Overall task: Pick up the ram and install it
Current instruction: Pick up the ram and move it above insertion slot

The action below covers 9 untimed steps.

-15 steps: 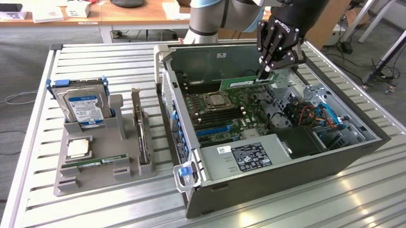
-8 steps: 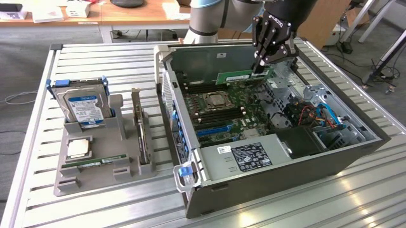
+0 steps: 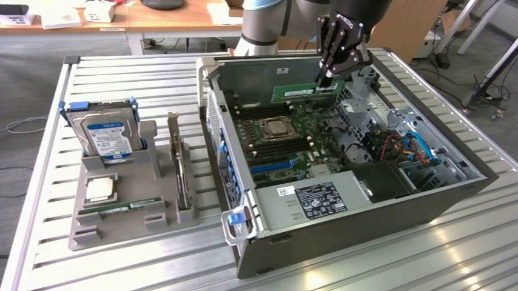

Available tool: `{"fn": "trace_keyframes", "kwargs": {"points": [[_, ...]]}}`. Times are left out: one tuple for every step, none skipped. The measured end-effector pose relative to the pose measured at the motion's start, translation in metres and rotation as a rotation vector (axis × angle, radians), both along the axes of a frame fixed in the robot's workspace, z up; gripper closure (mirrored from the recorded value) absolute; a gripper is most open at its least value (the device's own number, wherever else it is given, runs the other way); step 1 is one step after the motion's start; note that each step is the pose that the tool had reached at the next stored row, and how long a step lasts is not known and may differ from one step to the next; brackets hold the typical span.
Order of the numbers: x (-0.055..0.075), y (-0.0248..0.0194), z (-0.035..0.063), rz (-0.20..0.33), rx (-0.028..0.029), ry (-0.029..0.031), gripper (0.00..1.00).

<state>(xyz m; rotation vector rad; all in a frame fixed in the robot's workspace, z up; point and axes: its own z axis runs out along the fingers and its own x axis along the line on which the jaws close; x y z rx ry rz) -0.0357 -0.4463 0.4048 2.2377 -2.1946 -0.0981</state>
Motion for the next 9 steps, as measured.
{"fn": "trace_keyframes", "kwargs": {"points": [[0.000, 0.0020, -0.0001, 0.000, 0.0001, 0.0000, 0.88], [0.000, 0.0041, -0.0002, 0.000, 0.0001, 0.0000, 0.88], [0.000, 0.0060, -0.0003, 0.000, 0.0001, 0.0000, 0.88], [0.000, 0.0078, -0.0003, 0.000, 0.0000, 0.0000, 0.88], [0.000, 0.0094, -0.0004, 0.000, 0.0000, 0.0000, 0.88], [0.000, 0.0109, -0.0004, 0.000, 0.0000, 0.0000, 0.88], [0.000, 0.0122, -0.0004, 0.000, 0.0000, 0.0000, 0.88], [0.000, 0.0134, -0.0004, 0.000, 0.0000, 0.0000, 0.88], [0.000, 0.0145, -0.0004, 0.000, 0.0000, 0.0000, 0.88]]}}
